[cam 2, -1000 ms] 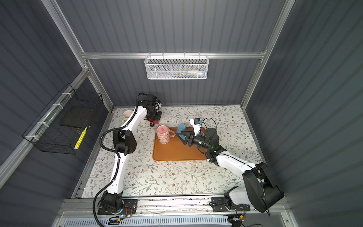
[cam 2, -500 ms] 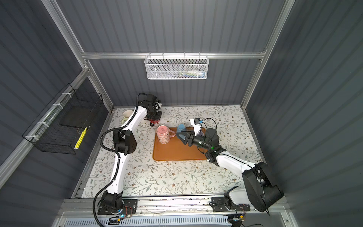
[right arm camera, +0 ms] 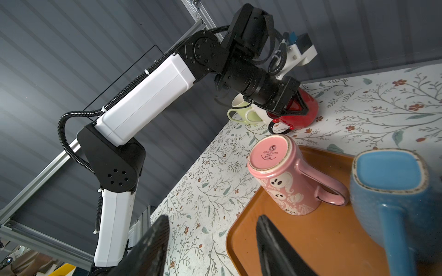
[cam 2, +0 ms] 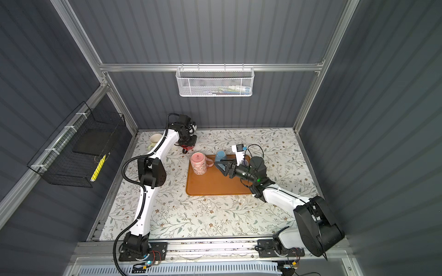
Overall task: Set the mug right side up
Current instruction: 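Lower the upright red mug onto the table with the left gripper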
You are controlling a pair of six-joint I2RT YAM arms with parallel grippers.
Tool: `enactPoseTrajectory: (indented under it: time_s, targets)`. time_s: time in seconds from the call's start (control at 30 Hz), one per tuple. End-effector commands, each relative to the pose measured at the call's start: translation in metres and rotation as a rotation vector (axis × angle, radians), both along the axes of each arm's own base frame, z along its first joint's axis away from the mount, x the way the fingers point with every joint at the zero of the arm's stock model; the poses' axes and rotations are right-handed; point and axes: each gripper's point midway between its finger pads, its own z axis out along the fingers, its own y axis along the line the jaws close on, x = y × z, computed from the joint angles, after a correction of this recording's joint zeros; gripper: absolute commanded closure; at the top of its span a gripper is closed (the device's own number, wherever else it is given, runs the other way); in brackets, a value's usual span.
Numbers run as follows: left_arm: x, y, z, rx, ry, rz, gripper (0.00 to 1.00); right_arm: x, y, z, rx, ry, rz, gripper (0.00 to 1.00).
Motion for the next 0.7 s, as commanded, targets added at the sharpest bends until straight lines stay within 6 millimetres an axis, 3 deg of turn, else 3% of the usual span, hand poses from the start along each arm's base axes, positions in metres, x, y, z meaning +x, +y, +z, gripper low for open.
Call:
enactPoseTrajectory:
  time_s: [0.0,0.3,0.67]
  targets:
    - [0.0039,-0.0034,-0.0037,0.008,-0.020,-0.026,1.00,-0.0005,-0.0009,0.0002,0.007,-0.008,0.006,0.40]
    - [0.0034,-0.0015,-0.0047,0.016,-0.019,-0.021,0.97,0.0000,-0.0003,-0.0022,0.009,-0.001,0.008,0.40]
    - [0.0045,-0.0014,-0.0046,0.012,-0.021,-0.020,0.76,-0.0003,-0.0007,-0.0029,0.008,0.000,0.007,0.40]
